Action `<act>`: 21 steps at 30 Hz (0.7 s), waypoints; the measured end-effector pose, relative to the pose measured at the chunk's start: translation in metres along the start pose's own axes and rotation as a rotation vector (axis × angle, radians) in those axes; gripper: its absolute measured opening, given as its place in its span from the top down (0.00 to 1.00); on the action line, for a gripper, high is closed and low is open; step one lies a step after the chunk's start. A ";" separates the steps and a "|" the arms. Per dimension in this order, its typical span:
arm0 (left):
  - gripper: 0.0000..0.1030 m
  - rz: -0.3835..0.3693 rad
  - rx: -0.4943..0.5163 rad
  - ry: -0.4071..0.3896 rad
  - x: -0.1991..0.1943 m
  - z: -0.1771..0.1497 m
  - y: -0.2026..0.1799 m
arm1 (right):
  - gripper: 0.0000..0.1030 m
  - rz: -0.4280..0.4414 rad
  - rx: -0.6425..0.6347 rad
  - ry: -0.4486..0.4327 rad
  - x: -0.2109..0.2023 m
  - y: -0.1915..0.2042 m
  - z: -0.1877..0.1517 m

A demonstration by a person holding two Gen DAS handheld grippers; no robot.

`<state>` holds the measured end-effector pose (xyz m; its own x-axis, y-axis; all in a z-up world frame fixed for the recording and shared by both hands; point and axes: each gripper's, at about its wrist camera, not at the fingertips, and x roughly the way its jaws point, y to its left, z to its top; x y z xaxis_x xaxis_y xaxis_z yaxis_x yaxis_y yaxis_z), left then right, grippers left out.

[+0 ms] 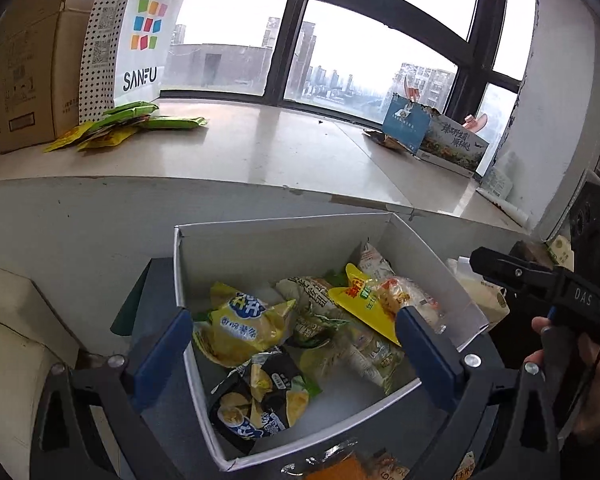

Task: Organize snacks
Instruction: 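Grasp the green-wrapped snack with the left gripper while the right lifts the pastry bag, then drop both held snacks into the white box and open both grippers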

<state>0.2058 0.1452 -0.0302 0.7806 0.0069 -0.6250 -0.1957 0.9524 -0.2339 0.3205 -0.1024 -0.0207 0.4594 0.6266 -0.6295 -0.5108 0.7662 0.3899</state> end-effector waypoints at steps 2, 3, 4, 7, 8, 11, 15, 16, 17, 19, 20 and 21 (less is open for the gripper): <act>0.00 -0.003 0.012 -0.005 -0.008 -0.002 -0.002 | 0.00 0.004 -0.026 -0.014 -0.010 0.003 -0.003; 0.00 -0.007 0.017 -0.010 -0.015 -0.003 -0.003 | 0.00 0.006 -0.040 -0.022 -0.015 0.005 -0.004; 0.00 -0.012 0.025 -0.017 -0.021 -0.005 -0.004 | 0.00 0.007 -0.058 -0.029 -0.021 0.008 -0.006; 0.00 -0.033 0.040 -0.045 -0.048 -0.012 -0.009 | 0.00 0.023 -0.121 -0.055 -0.045 0.019 -0.017; 0.00 -0.049 0.039 -0.053 -0.058 -0.015 -0.010 | 0.00 0.036 -0.140 -0.068 -0.055 0.022 -0.023; 0.00 -0.081 0.054 -0.060 -0.084 -0.031 -0.017 | 0.00 0.067 -0.185 -0.093 -0.084 0.028 -0.043; 0.00 -0.100 0.080 -0.076 -0.118 -0.053 -0.029 | 0.00 0.071 -0.224 -0.125 -0.122 0.030 -0.078; 0.00 -0.113 0.077 -0.071 -0.125 -0.060 -0.030 | 0.00 0.066 -0.229 -0.132 -0.130 0.029 -0.086; 0.00 -0.122 0.067 -0.068 -0.130 -0.066 -0.031 | 0.00 0.062 -0.228 -0.143 -0.140 0.029 -0.095; 0.00 -0.142 0.050 -0.040 -0.137 -0.083 -0.032 | 0.00 0.073 -0.232 -0.170 -0.163 0.028 -0.113; 0.00 -0.142 0.046 -0.024 -0.139 -0.092 -0.033 | 0.00 0.083 -0.232 -0.186 -0.173 0.027 -0.122; 0.00 -0.139 0.037 -0.007 -0.139 -0.101 -0.034 | 0.00 0.081 -0.236 -0.197 -0.182 0.027 -0.130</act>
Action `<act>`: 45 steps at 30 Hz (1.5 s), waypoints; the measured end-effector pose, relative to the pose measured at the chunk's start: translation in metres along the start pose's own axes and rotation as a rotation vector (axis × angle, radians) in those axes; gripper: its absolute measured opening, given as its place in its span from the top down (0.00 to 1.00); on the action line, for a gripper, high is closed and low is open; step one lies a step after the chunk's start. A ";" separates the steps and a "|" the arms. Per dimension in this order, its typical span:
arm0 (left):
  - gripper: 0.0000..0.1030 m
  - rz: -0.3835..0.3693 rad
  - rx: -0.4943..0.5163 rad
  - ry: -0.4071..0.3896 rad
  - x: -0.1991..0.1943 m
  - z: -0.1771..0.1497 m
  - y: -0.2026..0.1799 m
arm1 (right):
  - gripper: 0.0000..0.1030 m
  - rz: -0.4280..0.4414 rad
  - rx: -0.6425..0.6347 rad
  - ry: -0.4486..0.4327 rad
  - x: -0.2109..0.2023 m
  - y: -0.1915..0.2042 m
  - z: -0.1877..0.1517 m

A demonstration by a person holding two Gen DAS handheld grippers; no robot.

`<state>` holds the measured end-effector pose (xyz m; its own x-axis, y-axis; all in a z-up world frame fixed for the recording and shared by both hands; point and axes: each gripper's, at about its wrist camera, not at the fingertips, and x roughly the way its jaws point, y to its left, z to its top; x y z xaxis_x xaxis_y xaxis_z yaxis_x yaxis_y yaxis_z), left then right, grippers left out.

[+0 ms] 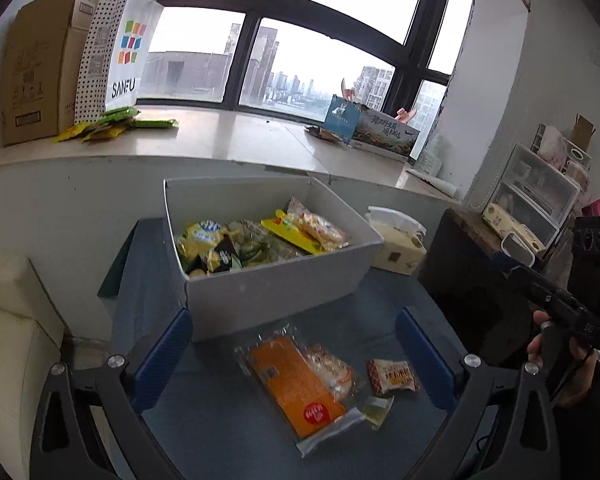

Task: Organize snacks
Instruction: 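Drop both held snacks into the white box and open both grippers, then grasp the orange bread pack with the left gripper while the right grasps the second pastry bag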

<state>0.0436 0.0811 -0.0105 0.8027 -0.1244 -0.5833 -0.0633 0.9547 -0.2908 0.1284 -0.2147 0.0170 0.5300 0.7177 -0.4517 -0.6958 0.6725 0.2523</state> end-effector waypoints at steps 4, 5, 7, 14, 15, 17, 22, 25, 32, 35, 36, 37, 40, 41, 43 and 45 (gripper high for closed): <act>0.00 -0.006 -0.025 0.065 0.002 -0.035 -0.005 | 0.00 -0.020 -0.015 -0.009 -0.032 0.009 -0.030; 0.00 -0.008 -0.031 0.088 0.006 -0.042 -0.006 | 0.00 -0.021 -0.015 -0.004 -0.037 0.010 -0.036; 0.00 -0.005 -0.052 0.130 0.016 -0.053 -0.006 | 0.00 -0.047 -0.016 0.012 -0.044 0.011 -0.050; 0.00 -0.026 -0.159 0.256 0.064 -0.065 -0.012 | 0.00 -0.061 -0.010 0.053 -0.046 0.014 -0.074; 0.00 -0.009 -0.187 0.270 0.073 -0.065 -0.010 | 0.00 -0.075 -0.022 0.058 -0.045 0.016 -0.075; 0.00 0.025 -0.254 0.302 0.094 -0.065 -0.002 | 0.00 -0.077 -0.034 0.056 -0.044 0.017 -0.075; 0.00 0.145 -0.294 0.421 0.146 -0.068 0.009 | 0.00 -0.062 -0.033 0.057 -0.043 0.020 -0.077; 0.00 0.181 -0.285 0.464 0.166 -0.071 0.009 | 0.00 -0.058 -0.030 0.059 -0.042 0.020 -0.079; 0.29 0.189 -0.158 0.393 0.164 -0.076 -0.005 | 0.00 -0.060 -0.035 0.070 -0.038 0.022 -0.083; 0.31 0.160 -0.150 0.370 0.152 -0.077 0.000 | 0.00 -0.056 -0.037 0.077 -0.037 0.023 -0.085; 0.32 0.141 -0.134 0.344 0.143 -0.077 -0.001 | 0.00 -0.054 -0.037 0.085 -0.035 0.024 -0.086; 0.32 0.131 -0.116 0.321 0.135 -0.076 -0.001 | 0.00 -0.054 -0.039 0.092 -0.033 0.024 -0.087; 0.32 0.110 -0.075 0.241 0.099 -0.068 -0.004 | 0.00 -0.045 -0.050 0.122 -0.021 0.027 -0.089; 0.32 0.104 -0.069 0.211 0.085 -0.066 -0.002 | 0.00 -0.042 -0.054 0.139 -0.016 0.028 -0.090; 0.32 0.088 -0.069 0.164 0.059 -0.063 0.002 | 0.00 -0.038 -0.074 0.182 0.001 0.031 -0.093; 0.32 0.090 -0.065 0.111 0.029 -0.060 0.007 | 0.00 -0.029 -0.108 0.232 0.020 0.038 -0.097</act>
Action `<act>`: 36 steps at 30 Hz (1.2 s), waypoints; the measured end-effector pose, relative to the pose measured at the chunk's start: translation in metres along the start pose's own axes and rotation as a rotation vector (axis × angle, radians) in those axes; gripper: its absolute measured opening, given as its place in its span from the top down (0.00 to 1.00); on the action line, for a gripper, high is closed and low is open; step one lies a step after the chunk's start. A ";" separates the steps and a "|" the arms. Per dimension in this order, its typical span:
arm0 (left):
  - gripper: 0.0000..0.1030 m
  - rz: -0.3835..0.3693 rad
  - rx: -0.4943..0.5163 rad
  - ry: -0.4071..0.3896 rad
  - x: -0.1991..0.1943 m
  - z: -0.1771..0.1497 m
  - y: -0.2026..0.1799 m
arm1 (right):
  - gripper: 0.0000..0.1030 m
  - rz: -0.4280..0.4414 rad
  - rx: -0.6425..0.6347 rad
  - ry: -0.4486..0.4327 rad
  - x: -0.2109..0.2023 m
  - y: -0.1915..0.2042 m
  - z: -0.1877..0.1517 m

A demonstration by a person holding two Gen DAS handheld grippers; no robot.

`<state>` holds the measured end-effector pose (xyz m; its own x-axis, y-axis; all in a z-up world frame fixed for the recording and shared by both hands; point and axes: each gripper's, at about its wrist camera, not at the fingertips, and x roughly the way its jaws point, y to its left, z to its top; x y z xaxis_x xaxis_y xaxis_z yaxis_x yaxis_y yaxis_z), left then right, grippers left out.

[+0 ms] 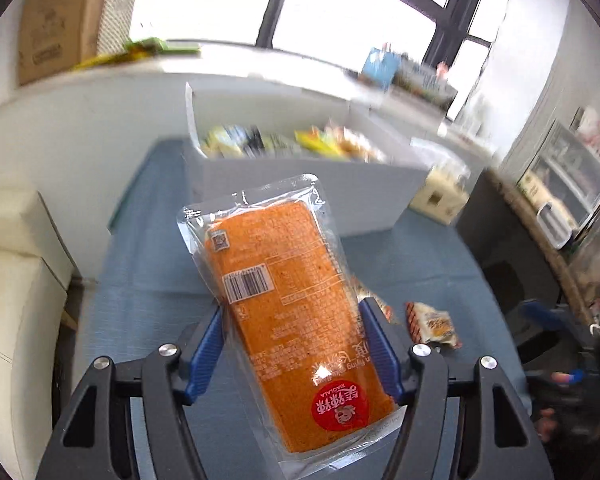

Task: Organize snacks
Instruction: 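Grasp the orange bread pack with the left gripper while the right grasps the second pastry bag, then lower both held packs into the white box and open both grippers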

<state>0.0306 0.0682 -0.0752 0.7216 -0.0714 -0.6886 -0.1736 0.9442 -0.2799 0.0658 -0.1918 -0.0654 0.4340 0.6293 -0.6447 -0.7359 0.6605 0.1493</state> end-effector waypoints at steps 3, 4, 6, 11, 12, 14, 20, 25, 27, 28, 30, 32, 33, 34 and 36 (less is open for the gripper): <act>0.32 -0.004 -0.006 -0.064 -0.036 0.000 0.011 | 0.00 0.010 -0.072 0.085 0.039 0.012 0.005; 0.32 -0.007 -0.008 -0.082 -0.046 0.000 0.014 | 0.00 0.009 -0.092 0.119 0.055 0.016 0.007; 0.32 -0.005 -0.004 -0.105 -0.063 0.002 0.020 | 0.00 0.010 -0.105 0.175 0.083 0.021 0.011; 0.32 0.002 0.001 -0.145 -0.083 0.003 0.029 | 0.00 0.002 -0.067 0.279 0.137 0.020 0.020; 0.32 0.003 -0.001 -0.144 -0.089 0.003 0.031 | 0.00 -0.001 -0.066 0.289 0.144 0.019 0.021; 0.32 0.005 0.000 -0.151 -0.093 0.002 0.033 | 0.00 -0.005 -0.067 0.318 0.156 0.019 0.023; 0.32 0.004 0.004 -0.146 -0.092 -0.002 0.035 | 0.01 -0.021 -0.081 0.387 0.176 0.018 0.020; 0.32 0.003 0.016 -0.135 -0.085 -0.001 0.028 | 0.25 -0.055 -0.142 0.386 0.176 0.025 0.018; 0.32 0.000 0.021 -0.137 -0.084 0.000 0.027 | 0.25 -0.044 -0.127 0.380 0.173 0.024 0.018; 0.32 -0.003 0.025 -0.138 -0.084 0.001 0.026 | 0.25 -0.035 -0.119 0.369 0.172 0.020 0.019; 0.32 -0.011 0.029 -0.136 -0.081 0.004 0.026 | 0.25 -0.021 -0.097 0.326 0.155 0.015 0.025; 0.32 -0.034 0.023 -0.145 -0.080 0.009 0.025 | 0.25 -0.009 -0.077 0.259 0.130 0.010 0.034; 0.32 -0.047 0.020 -0.152 -0.079 0.014 0.024 | 0.25 -0.007 -0.066 0.224 0.117 0.007 0.039; 0.32 -0.060 0.021 -0.154 -0.077 0.019 0.022 | 0.25 -0.006 -0.053 0.184 0.104 0.003 0.047; 0.32 -0.081 0.023 -0.164 -0.071 0.034 0.019 | 0.25 0.009 -0.020 0.111 0.079 -0.005 0.063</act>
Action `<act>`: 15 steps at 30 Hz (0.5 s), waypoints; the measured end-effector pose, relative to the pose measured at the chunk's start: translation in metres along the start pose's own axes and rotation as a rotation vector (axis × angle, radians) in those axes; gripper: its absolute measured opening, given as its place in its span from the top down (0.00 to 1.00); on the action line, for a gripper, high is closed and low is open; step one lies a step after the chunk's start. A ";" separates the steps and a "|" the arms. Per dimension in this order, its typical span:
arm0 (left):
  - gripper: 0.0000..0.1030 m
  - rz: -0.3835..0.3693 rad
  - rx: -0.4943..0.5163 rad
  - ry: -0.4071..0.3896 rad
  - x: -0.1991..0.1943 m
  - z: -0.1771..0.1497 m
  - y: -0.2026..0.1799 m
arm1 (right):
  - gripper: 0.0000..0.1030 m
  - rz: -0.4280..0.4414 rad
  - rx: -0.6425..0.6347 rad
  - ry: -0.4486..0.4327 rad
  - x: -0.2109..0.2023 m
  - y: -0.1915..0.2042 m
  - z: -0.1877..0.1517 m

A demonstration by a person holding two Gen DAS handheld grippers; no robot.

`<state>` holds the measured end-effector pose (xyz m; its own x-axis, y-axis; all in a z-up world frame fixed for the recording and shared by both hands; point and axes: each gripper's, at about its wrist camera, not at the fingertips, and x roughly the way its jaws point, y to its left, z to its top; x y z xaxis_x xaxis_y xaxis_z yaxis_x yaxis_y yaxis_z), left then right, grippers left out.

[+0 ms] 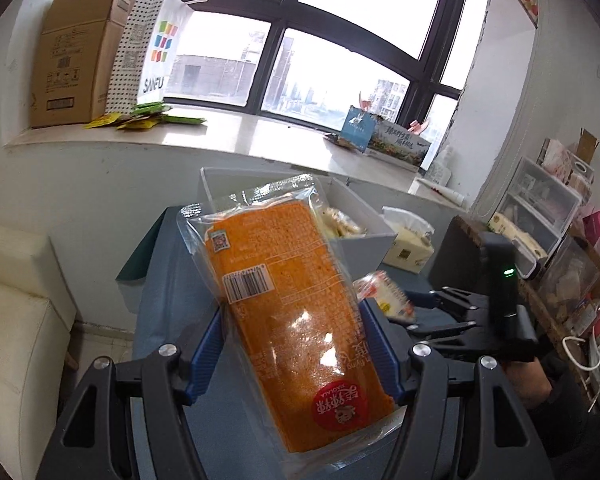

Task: Organize snacks
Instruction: 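Lower both held packs into the white box and open both grippers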

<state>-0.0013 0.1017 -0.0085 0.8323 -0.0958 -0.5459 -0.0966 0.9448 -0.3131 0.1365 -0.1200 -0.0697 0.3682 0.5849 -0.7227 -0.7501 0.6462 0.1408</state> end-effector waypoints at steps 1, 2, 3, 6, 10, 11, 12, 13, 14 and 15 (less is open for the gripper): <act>0.32 -0.012 0.006 -0.006 0.004 0.009 -0.002 | 0.25 0.007 0.016 -0.036 -0.013 -0.006 0.009; 0.32 -0.025 0.017 -0.010 0.011 0.019 -0.004 | 0.25 0.008 0.027 -0.064 -0.022 -0.010 0.017; 0.32 -0.033 0.025 -0.017 0.017 0.029 -0.006 | 0.25 0.005 0.034 -0.091 -0.030 -0.015 0.026; 0.32 -0.064 0.035 -0.013 0.043 0.062 -0.008 | 0.25 -0.002 0.068 -0.147 -0.038 -0.029 0.059; 0.32 -0.042 0.060 -0.002 0.091 0.107 -0.007 | 0.25 0.039 0.181 -0.164 -0.022 -0.058 0.106; 0.32 -0.035 0.063 0.007 0.104 0.116 -0.005 | 0.25 0.041 0.196 -0.155 -0.009 -0.059 0.122; 0.32 -0.028 0.063 0.027 0.119 0.125 -0.002 | 0.25 0.029 0.209 -0.143 0.004 -0.063 0.134; 0.32 -0.026 0.052 0.046 0.134 0.132 0.002 | 0.25 0.016 0.219 -0.129 0.015 -0.065 0.144; 0.31 -0.023 0.044 0.065 0.149 0.137 0.007 | 0.25 0.010 0.229 -0.107 0.025 -0.071 0.154; 0.31 -0.014 0.050 0.085 0.163 0.141 0.011 | 0.25 0.016 0.238 -0.093 0.034 -0.074 0.162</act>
<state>0.2104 0.1404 0.0089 0.7838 -0.1331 -0.6066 -0.0563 0.9575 -0.2828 0.2936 -0.0687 0.0044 0.4144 0.6315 -0.6554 -0.6097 0.7273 0.3152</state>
